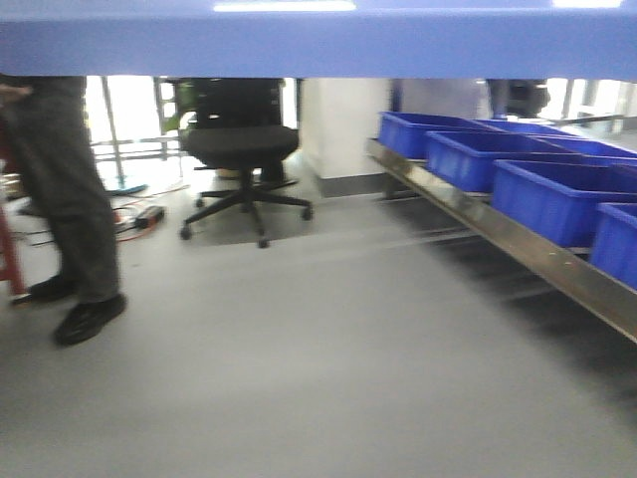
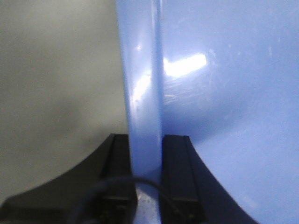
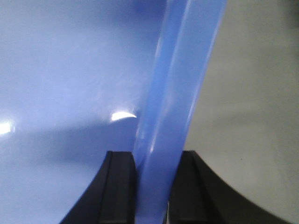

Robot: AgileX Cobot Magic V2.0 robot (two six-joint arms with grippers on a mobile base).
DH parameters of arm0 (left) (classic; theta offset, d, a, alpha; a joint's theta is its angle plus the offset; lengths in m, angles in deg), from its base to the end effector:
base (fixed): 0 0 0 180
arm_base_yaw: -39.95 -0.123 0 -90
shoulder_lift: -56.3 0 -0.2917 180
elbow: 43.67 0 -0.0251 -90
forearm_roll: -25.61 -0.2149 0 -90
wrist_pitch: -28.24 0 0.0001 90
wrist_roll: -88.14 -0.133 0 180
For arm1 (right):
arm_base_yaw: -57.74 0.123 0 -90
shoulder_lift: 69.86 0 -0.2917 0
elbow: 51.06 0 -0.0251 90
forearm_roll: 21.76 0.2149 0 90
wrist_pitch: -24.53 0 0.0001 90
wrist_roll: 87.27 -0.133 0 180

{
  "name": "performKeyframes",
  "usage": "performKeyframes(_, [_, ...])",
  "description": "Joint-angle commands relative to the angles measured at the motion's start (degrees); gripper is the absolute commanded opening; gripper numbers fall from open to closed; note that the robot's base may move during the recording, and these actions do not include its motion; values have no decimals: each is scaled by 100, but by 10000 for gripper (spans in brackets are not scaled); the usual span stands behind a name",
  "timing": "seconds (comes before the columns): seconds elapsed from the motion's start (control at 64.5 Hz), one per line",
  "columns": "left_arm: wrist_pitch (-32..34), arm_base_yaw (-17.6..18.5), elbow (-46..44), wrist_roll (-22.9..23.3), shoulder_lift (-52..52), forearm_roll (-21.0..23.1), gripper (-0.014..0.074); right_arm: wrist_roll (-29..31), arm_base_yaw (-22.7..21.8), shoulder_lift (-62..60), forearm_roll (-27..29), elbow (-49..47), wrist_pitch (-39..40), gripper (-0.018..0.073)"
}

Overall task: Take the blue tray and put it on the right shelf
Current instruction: 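Hold the tray raised with both grippers while the base turns away, then carry the tray with both grippers up to the shelving rack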

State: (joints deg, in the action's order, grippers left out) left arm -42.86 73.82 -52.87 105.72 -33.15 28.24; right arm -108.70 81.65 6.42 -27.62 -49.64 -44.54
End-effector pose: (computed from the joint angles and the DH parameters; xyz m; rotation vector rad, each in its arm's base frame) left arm 0.2196 -0.1544 0.3592 0.3760 2.6627 -0.3553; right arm 0.1954 0.0727 0.3660 -0.0657 2.5610 0.1687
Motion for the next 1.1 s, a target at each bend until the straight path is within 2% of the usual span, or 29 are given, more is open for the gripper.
performKeyframes(0.0, [-551, 51, -149, -117, 173, 17, -49, 179, 13, -131, -165, -149, 264, 55])
performKeyframes(1.085, [-551, 51, -149, -117, 173, 17, -49, 179, 13, -131, -165, -149, 264, 55])
